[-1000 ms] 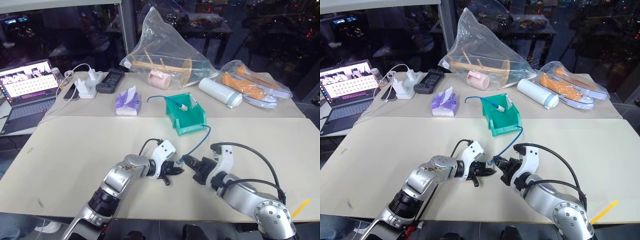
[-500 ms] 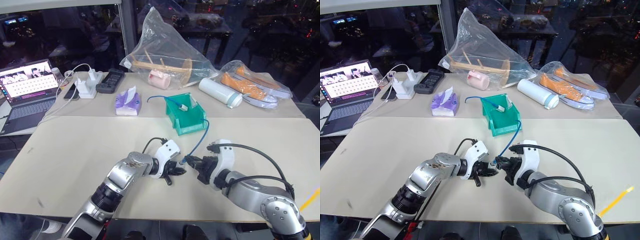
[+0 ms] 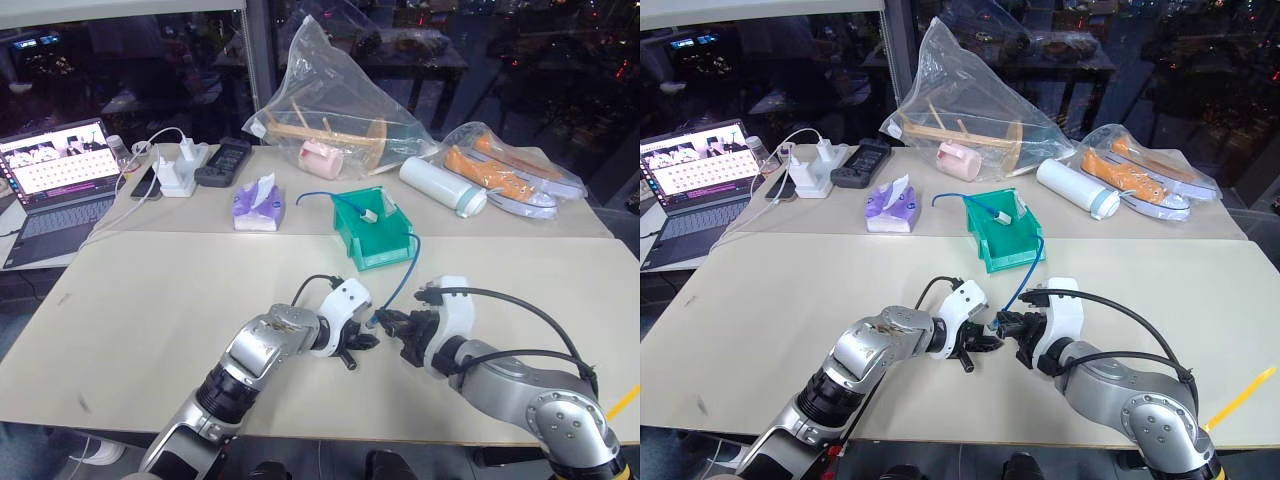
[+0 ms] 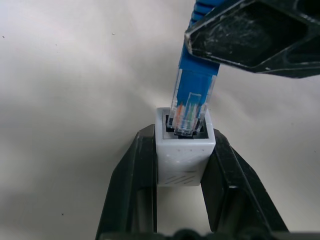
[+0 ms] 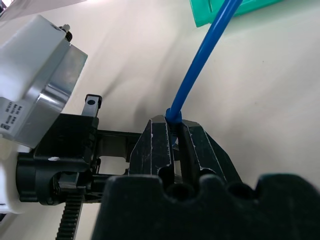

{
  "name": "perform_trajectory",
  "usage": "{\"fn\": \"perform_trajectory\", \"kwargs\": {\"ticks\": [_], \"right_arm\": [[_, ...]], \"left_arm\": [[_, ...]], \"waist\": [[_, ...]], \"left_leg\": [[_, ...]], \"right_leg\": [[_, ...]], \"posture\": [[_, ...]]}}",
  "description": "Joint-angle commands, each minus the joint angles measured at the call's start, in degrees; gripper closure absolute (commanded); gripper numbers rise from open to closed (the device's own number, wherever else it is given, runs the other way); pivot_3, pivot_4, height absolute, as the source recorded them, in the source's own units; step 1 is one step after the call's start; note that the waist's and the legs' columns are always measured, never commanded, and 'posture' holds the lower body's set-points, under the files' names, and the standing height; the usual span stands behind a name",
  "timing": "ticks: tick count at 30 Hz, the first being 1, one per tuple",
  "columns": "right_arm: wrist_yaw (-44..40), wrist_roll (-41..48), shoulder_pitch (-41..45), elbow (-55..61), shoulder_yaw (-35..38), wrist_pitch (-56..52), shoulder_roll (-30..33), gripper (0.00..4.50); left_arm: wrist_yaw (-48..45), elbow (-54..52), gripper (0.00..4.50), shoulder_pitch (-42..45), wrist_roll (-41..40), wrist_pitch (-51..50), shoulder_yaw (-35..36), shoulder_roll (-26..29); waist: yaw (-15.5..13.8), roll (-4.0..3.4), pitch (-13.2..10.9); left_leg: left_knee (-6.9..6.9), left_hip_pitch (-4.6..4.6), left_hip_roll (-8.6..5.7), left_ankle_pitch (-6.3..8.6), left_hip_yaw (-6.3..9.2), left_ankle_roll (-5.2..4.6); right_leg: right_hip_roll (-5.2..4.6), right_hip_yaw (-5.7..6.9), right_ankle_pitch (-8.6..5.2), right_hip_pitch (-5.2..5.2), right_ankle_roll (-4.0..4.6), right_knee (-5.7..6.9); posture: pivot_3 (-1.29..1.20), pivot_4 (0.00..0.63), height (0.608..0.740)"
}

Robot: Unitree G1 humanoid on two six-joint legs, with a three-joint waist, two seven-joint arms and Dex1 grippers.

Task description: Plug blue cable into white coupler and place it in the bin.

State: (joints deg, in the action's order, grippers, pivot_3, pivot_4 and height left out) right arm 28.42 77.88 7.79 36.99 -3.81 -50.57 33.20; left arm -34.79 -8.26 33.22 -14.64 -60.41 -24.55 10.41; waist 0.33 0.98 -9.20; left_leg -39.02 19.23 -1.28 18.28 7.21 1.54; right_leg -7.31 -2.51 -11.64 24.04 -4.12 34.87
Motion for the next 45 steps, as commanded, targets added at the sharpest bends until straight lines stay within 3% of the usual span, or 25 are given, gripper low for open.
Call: {"fn": "perform_trajectory", "kwargs": {"ticks": [1, 8, 13, 24, 38, 45], "right_arm": [[-1.55, 3.61, -3.24, -1.52, -4.07, -4.04, -1.03, 4.5], [-2.21, 5.98, -3.58, -1.75, -3.99, -5.09, -1.48, 4.5], [-3.73, 2.45, -2.77, -1.34, -4.75, -6.51, 0.68, 4.5], [-1.86, 5.27, -0.7, -0.67, -5.04, -5.58, -2.0, 4.5], [1.13, 6.8, -4.64, 1.62, -5.18, -4.27, -3.21, 4.5], [0.61, 4.15, -4.14, 0.83, -6.79, -5.11, -4.95, 4.5]], "left_arm": [[0.38, -2.88, 3.81, 2.02, -1.17, 0.6, -0.97, -3.03], [1.36, -3.53, 3.81, 1.87, -1.23, -0.31, -1.48, -4.21], [1.86, -3.75, 3.81, 1.79, -1.25, -0.69, -1.56, -4.24], [1.79, -2.93, 3.81, 1.81, -1.27, -0.32, -1.37, -3.89], [1.89, -4.01, 3.81, 1.86, -1.67, -1.98, -1.27, -3.82], [1.97, -4.75, 3.81, 2.19, -1.98, -3.31, -1.56, -4.22]], "waist": [[-0.04, 0.03, 0.02], [-0.21, 0.06, 0.05], [-0.39, 0.06, 0.05], [-0.31, 0.06, 0.05], [-0.32, 0.07, 0.06], [-0.1, 0.07, 0.06]], "left_leg": [[0.0, 0.0, 0.0, 0.0, 0.0, 0.0], [0.0, -0.04, 0.0, 0.0, 0.0, 0.0], [0.0, -0.04, 0.0, 0.0, 0.0, 0.0], [0.0, -0.04, 0.0, 0.0, 0.0, 0.0], [0.01, -0.04, 0.0, 0.0, 0.01, 0.0], [0.04, -0.04, 0.0, 0.0, 0.01, 0.0]], "right_leg": [[0.0, 0.0, 0.0, -0.01, 0.0, 0.0], [0.0, 0.0, 0.0, -0.07, 0.0, -0.02], [0.0, 0.0, 0.0, -0.07, -0.01, -0.04], [0.0, 0.0, 0.0, -0.05, -0.01, -0.03], [0.0, 0.0, -0.01, -0.06, -0.01, -0.04], [0.0, 0.01, -0.01, -0.04, -0.01, -0.05]], "posture": [[0.0, 0.15, 0.74], [0.0, 0.15, 0.74], [0.0, 0.15, 0.74], [0.0, 0.15, 0.74], [0.0, 0.15, 0.74], [0.0, 0.15, 0.74]]}}
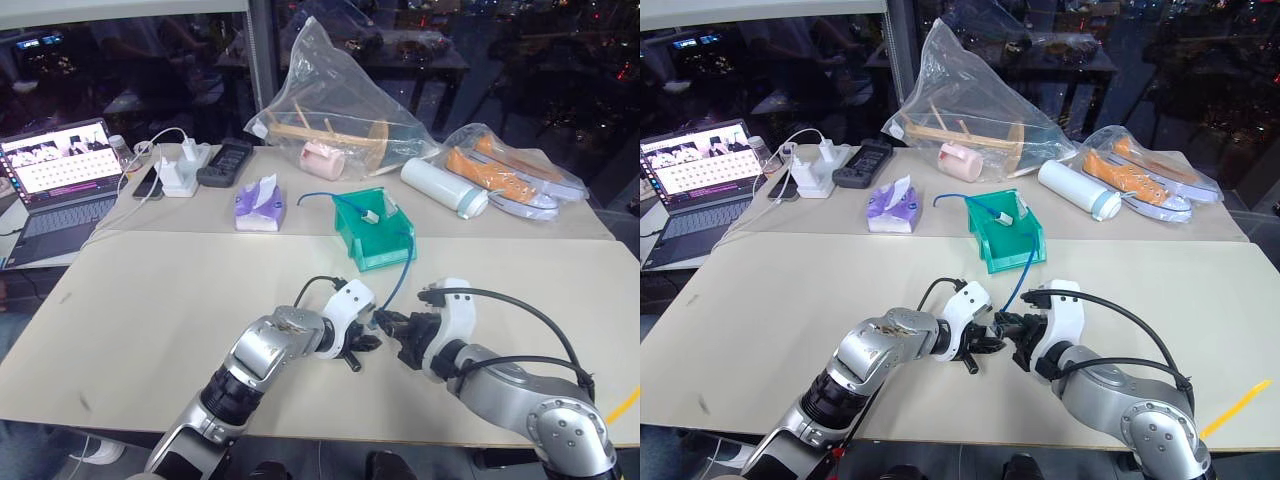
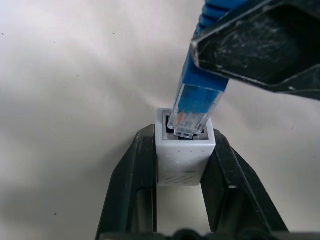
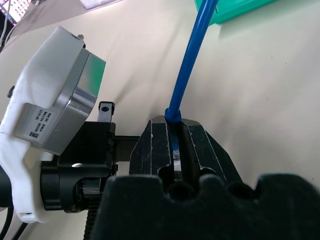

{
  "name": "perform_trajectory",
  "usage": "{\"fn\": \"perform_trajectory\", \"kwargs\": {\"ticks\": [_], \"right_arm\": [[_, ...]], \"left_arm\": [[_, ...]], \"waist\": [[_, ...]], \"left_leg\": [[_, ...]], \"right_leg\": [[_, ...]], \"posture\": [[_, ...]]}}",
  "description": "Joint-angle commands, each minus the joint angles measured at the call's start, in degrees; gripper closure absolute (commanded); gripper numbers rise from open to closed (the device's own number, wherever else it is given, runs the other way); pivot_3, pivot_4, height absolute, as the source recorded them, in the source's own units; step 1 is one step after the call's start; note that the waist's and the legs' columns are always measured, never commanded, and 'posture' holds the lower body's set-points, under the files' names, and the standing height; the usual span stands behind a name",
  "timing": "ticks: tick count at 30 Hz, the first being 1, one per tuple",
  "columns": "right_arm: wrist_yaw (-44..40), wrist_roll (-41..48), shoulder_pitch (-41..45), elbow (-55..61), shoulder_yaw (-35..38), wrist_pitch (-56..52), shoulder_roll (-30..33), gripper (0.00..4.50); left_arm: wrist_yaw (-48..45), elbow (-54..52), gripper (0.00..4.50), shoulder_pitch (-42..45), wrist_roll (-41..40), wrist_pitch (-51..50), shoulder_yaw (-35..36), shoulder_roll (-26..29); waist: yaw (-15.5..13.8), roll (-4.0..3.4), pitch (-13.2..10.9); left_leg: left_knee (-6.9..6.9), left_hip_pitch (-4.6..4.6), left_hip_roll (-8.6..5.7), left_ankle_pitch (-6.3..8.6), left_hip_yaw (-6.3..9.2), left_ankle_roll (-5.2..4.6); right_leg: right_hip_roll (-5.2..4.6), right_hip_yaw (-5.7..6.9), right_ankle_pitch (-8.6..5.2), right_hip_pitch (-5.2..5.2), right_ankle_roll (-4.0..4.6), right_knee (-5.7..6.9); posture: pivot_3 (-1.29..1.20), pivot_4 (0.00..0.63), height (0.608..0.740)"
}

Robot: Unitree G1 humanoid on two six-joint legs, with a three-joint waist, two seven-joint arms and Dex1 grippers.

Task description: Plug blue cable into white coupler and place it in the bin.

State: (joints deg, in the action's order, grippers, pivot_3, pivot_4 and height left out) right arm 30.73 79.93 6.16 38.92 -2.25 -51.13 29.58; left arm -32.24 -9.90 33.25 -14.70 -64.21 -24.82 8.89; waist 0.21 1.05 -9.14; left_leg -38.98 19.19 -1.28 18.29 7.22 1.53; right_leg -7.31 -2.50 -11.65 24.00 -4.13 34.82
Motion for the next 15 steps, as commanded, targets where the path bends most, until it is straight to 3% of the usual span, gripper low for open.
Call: {"fn": "perform_trajectory", "kwargs": {"ticks": [1, 15], "right_arm": [[-2.07, 1.32, -2.29, -1.37, -8.55, -4.91, -1.33, 4.5], [-7.97, -4.01, -2.64, -4.15, -9.37, -6.82, -2.69, 4.5]], "left_arm": [[-0.61, -3.18, 3.81, 2.28, -1.94, 0.29, -1.32, -2.67], [-0.69, -3.84, 3.81, 2.85, -1.8, -0.72, -1.32, -2.18]], "waist": [[0.07, 0.0, 0.0], [0.5, 0.02, 0.08]], "left_leg": [[0.0, 0.0, 0.0, 0.0, 0.0, 0.0], [0.01, -0.02, 0.0, 0.0, 0.01, 0.0]], "right_leg": [[0.0, 0.0, 0.0, 0.0, 0.0, 0.0], [0.0, 0.0, 0.0, 0.0, 0.0, 0.01]], "posture": [[0.0, 0.15, 0.74], [0.0, 0.15, 0.74]]}}
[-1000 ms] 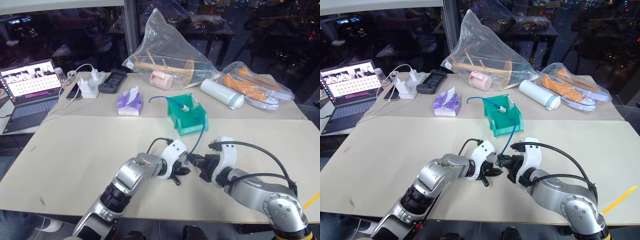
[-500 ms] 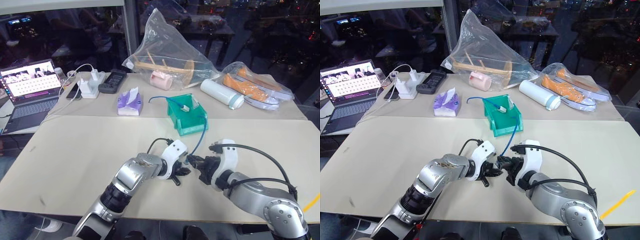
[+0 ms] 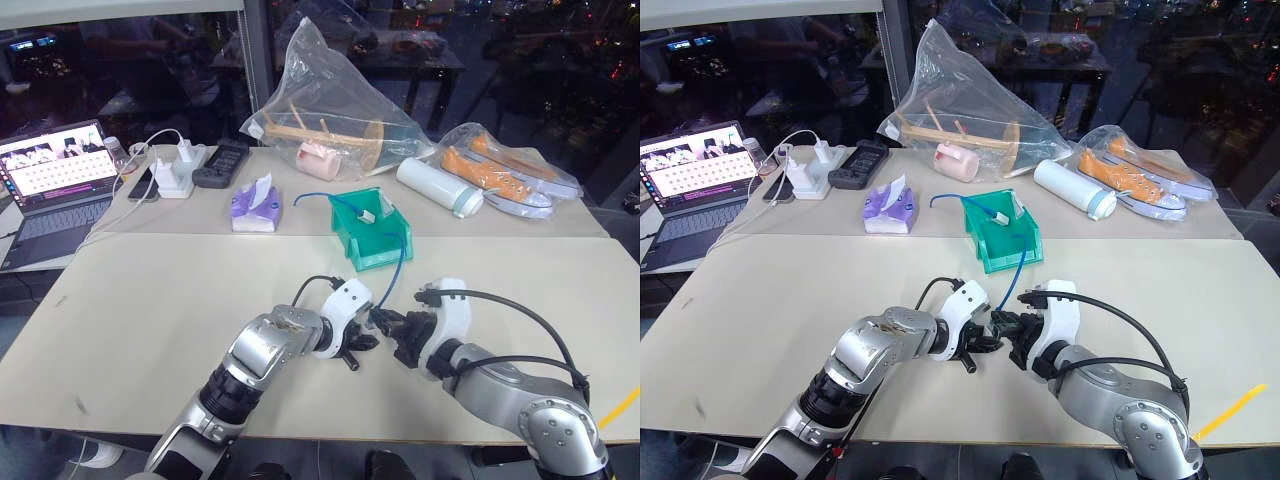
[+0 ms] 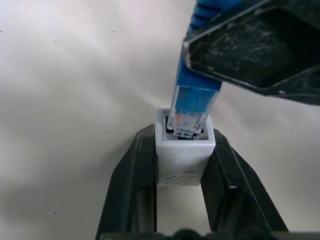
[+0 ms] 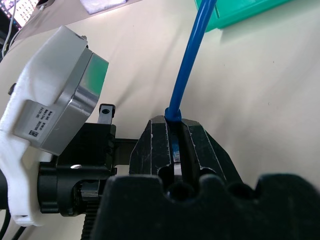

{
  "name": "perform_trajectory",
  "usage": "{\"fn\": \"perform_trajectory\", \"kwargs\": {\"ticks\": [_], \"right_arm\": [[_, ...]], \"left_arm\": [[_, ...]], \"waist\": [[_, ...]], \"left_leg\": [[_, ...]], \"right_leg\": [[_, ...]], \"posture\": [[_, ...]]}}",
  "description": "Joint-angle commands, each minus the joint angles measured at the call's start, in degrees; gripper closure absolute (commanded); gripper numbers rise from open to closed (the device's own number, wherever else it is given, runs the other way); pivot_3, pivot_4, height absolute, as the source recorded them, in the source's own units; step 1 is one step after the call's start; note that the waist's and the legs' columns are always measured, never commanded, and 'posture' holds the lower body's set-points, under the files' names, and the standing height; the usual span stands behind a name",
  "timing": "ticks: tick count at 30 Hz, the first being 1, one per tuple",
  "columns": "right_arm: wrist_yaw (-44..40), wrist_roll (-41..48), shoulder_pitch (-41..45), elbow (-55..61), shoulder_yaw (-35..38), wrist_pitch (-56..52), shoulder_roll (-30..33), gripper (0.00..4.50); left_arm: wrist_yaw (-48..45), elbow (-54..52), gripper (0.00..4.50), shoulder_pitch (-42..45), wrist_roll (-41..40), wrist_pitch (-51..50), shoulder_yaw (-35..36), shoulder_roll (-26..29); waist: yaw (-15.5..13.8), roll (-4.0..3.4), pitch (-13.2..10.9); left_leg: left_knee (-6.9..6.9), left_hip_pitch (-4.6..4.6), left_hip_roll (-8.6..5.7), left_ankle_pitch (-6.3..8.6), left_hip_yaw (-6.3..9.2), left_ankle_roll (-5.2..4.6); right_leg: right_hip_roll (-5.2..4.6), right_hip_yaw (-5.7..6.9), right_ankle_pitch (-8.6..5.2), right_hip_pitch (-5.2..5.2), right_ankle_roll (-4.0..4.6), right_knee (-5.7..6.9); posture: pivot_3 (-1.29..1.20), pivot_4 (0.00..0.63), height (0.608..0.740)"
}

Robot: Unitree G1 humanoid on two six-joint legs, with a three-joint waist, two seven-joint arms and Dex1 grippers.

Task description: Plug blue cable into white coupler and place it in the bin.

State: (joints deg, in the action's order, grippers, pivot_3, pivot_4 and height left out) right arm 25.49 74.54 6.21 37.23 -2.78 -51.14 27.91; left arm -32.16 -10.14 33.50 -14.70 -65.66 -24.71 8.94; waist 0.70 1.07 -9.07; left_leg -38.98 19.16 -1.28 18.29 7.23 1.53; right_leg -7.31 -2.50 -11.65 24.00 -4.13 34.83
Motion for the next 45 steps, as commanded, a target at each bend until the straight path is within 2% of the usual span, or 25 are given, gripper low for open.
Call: {"fn": "perform_trajectory", "kwargs": {"ticks": [1, 5, 10, 24, 38, 41, 45], "right_arm": [[-2.69, 1.53, -2.76, -2.39, -8.79, -6.66, -1.39, 4.5], [-2.23, 2.13, -4.54, -1.33, -7.87, -6.46, -1.53, 4.5], [-3.16, -1.4, -5.95, -0.36, -8.03, -7.16, 0.54, 4.5], [-5.04, -6.93, -5.11, 0.96, -7.33, -8.22, 3.94, 4.5], [-5.45, -5.21, -5.94, 0.27, -6.07, -8.49, 2.27, 4.5], [-5.49, -0.9, -8.86, -1.56, -4.58, -7.21, 0.24, 4.5], [-6.78, -2.37, -10.79, -2.97, -3.7, -7.75, -0.4, 4.5]], "left_arm": [[-0.73, -3.73, 3.81, 2.56, -1.82, 0.63, -1.44, -2.19], [-0.53, -4.28, 3.81, 2.4, -1.84, 0.11, -1.27, -2.01], [-0.33, -4.51, 3.81, 2.22, -1.84, -0.05, -1.16, -1.99], [0.42, -2.97, 3.81, 2.61, -1.1, 1.28, -0.76, -2.63], [0.61, -1.99, 3.81, 3.06, -0.83, 2.21, -0.65, -2.95], [0.63, -2.11, 3.81, 2.99, -0.83, 2.22, -0.72, -2.98], [0.9, -2.67, 3.81, 2.51, -1.04, 1.67, -0.54, -3.09]], "waist": [[0.03, 0.01, 0.01], [0.06, 0.0, 0.03], [-0.05, 0.0, 0.21], [-0.24, 0.0, 0.23], [-0.48, 0.0, 0.23], [-0.52, 0.01, 0.24], [-0.67, 0.02, 0.39]], "left_leg": [[0.0, 0.0, 0.0, 0.0, 0.0, 0.0], [0.01, -0.01, 0.0, 0.0, 0.0, 0.0], [0.02, 0.0, 0.0, 0.01, 0.0, -0.01], [0.02, 0.03, 0.0, 0.01, 0.0, 0.0], [0.01, 0.04, -0.01, 0.01, 0.0, 0.0], [0.01, 0.04, -0.01, 0.01, 0.01, 0.0], [0.02, 0.02, -0.01, 0.02, 0.02, -0.02]], "right_leg": [[0.0, 0.0, 0.0, 0.0, 0.0, 0.0], [0.0, 0.0, 0.0, 0.01, 0.0, 0.0], [0.0, 0.0, -0.01, 0.0, -0.02, -0.03], [0.0, 0.01, -0.02, 0.0, -0.02, -0.07], [0.0, 0.01, -0.01, 0.0, -0.02, -0.08], [0.0, 0.01, -0.01, -0.01, -0.02, -0.08], [0.0, 0.02, -0.02, -0.05, -0.03, -0.14]], "posture": [[0.0, 0.15, 0.74], [0.0, 0.15, 0.74], [0.0, 0.15, 0.74], [0.0, 0.15, 0.74], [0.0, 0.15, 0.74], [0.0, 0.15, 0.74], [0.0, 0.15, 0.74]]}}
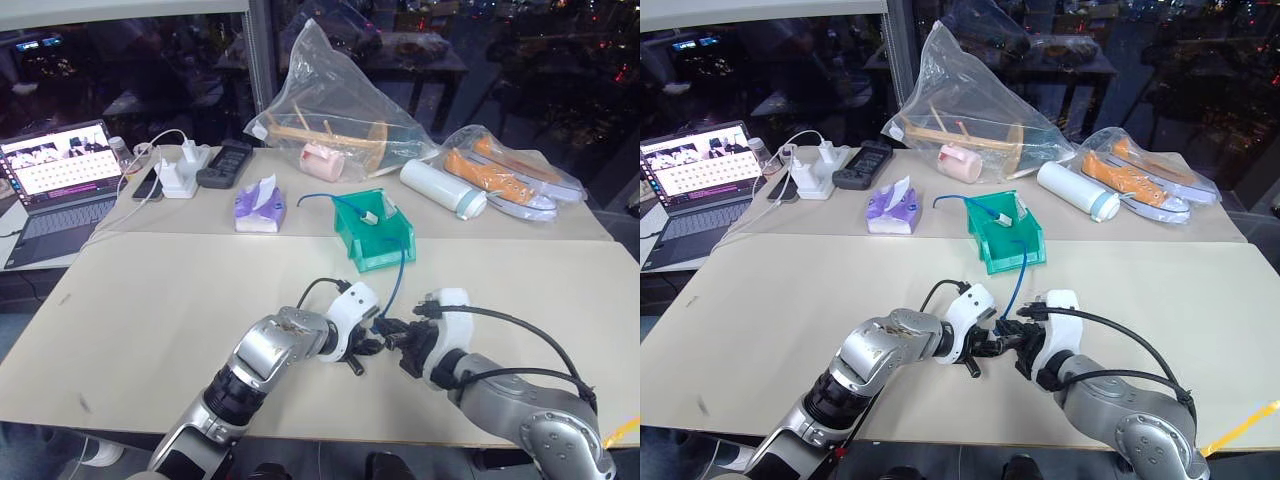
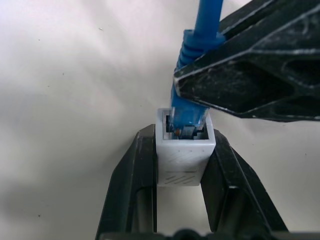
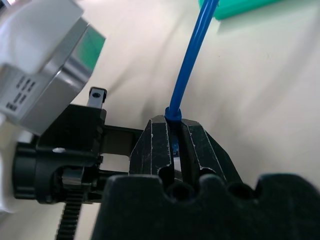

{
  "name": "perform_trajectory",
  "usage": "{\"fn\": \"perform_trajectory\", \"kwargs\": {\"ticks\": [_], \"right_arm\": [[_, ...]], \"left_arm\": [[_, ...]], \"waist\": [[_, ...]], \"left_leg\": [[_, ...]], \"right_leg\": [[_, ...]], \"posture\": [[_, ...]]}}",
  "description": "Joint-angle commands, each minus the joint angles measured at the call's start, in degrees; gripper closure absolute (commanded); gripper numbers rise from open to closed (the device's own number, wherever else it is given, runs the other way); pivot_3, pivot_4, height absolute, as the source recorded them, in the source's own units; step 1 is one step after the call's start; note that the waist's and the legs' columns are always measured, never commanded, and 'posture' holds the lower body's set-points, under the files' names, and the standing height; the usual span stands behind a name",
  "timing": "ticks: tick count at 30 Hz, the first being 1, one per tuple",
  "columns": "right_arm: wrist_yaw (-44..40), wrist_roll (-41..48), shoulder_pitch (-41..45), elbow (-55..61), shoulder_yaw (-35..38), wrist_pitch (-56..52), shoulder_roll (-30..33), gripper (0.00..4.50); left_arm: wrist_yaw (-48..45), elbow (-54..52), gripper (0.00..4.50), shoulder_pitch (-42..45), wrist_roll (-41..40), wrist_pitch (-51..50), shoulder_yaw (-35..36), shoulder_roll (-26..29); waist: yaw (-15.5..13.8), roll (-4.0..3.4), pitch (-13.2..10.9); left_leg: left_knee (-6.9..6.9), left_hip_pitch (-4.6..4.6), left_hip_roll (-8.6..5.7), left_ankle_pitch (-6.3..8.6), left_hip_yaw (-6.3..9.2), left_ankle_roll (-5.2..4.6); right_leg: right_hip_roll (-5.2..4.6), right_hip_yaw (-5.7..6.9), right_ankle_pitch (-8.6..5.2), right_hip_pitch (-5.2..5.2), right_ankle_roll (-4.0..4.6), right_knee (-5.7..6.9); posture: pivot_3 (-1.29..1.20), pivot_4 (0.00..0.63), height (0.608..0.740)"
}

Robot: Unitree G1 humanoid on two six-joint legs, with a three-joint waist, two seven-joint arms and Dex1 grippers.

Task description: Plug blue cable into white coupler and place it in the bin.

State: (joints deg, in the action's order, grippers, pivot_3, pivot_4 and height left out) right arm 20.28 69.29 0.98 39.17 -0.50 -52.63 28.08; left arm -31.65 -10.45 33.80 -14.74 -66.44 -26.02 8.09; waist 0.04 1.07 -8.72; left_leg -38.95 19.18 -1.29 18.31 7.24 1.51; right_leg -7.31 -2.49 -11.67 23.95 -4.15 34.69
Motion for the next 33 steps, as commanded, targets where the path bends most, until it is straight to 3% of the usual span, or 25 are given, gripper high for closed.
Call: {"fn": "perform_trajectory", "kwargs": {"ticks": [1, 5, 7, 9, 15, 19, 23, 27, 33], "right_arm": [[-1.78, 2.72, -5.33, -4.95, -5.84, -6.38, -0.76, 4.5], [-2.24, 2.59, -2.82, -4.95, -3.77, -4.08, -3.23, 4.5], [-2.63, 1.3, -0.35, -4.2, -1.6, -2.04, -4.04, 4.5], [-2.49, 1.93, 1.32, -3.42, 0.48, -1.14, -4.2, 4.5], [0.47, 9.92, 4.66, -1.71, 8.96, 0.05, 0.79, 4.5], [1.49, 12.83, 6.66, -2.77, 10.75, 0.58, 3.25, 4.5], [-2.46, 8.22, 18.32, -10.11, 10.77, 1.54, 5.0, 4.5], [-12.94, -5.11, 29.64, -21.95, 5.54, 3.18, 7.23, 4.5], [-31.86, -27.82, 46.05, -47.16, -5.94, 14.02, 5.72, 4.5]], "left_arm": [[0.43, -2.5, 3.81, 2.11, -1.06, 2.32, 0.81, -2.24], [-0.12, -2.88, 3.81, 1.63, -1.83, 2.0, 1.45, -1.86], [-2.03, -3.3, 2.8, 0.49, -4.09, 1.81, 3.66, -1.33], [-2.9, -3.28, 2.18, -0.26, -4.02, 2.89, 3.67, 0.67], [-10.72, -4.93, 0.14, -7.09, -3.43, 12.35, 2.78, 14.52], [-13.87, -4.88, 0.14, -10.13, -4.46, 16.9, 4.77, 18.66], [-16.12, -1.56, 0.14, -12.97, -3.87, 25.78, 9.97, 22.26], [-17.24, 0.85, 0.14, -14.01, -1.94, 33.61, 12.45, 25.46], [-16.06, 1.01, 0.14, -17.29, -4.86, 40.53, 20.83, 24.28]], "waist": [[-0.01, 0.02, 0.08], [0.07, 0.01, 0.1], [0.29, 0.04, 0.08], [0.71, 0.03, 0.08], [1.68, -0.07, 0.01], [1.53, -0.08, 0.0], [2.27, -0.14, -0.11], [2.4, -0.17, -0.16], [2.48, -0.22, -0.31]], "left_leg": [[0.0, 0.0, 0.0, 0.0, 0.0, -0.01], [0.0, -0.01, 0.0, 0.0, 0.0, -0.01], [0.0, -0.01, 0.0, 0.0, 0.0, 0.0], [0.0, 0.03, 0.0, -0.01, 0.0, 0.01], [0.1, 0.05, 0.01, -0.01, 0.0, 0.02], [0.1, 0.06, 0.01, -0.01, -0.01, 0.01], [0.06, 0.05, 0.01, -0.01, -0.08, 0.01], [0.08, 0.02, 0.05, -0.02, -0.06, -0.01], [0.11, 0.14, 0.04, -0.01, -0.08, 0.0]], "right_leg": [[0.0, 0.0, 0.0, 0.0, 0.0, -0.01], [0.0, 0.01, 0.0, 0.0, 0.0, 0.0], [0.0, 0.01, 0.0, 0.01, 0.0, 0.01], [0.0, 0.0, 0.0, 0.11, 0.0, 0.06], [0.01, -0.05, -0.05, 0.33, 0.1, 0.24], [0.01, -0.04, -0.06, 0.29, 0.09, 0.2], [0.01, -0.1, -0.04, 0.29, 0.09, 0.21], [0.07, -0.08, -0.04, 0.31, 0.11, 0.27], [0.05, -0.07, -0.03, 0.43, 0.1, 0.18]], "posture": [[0.0, 0.15, 0.74], [0.0, 0.15, 0.74], [0.0, 0.15, 0.74], [0.0, 0.15, 0.74], [0.0, 0.15, 0.74], [0.0, 0.15, 0.74], [0.0, 0.15, 0.74], [0.0, 0.15, 0.74], [0.0, 0.15, 0.74]]}}
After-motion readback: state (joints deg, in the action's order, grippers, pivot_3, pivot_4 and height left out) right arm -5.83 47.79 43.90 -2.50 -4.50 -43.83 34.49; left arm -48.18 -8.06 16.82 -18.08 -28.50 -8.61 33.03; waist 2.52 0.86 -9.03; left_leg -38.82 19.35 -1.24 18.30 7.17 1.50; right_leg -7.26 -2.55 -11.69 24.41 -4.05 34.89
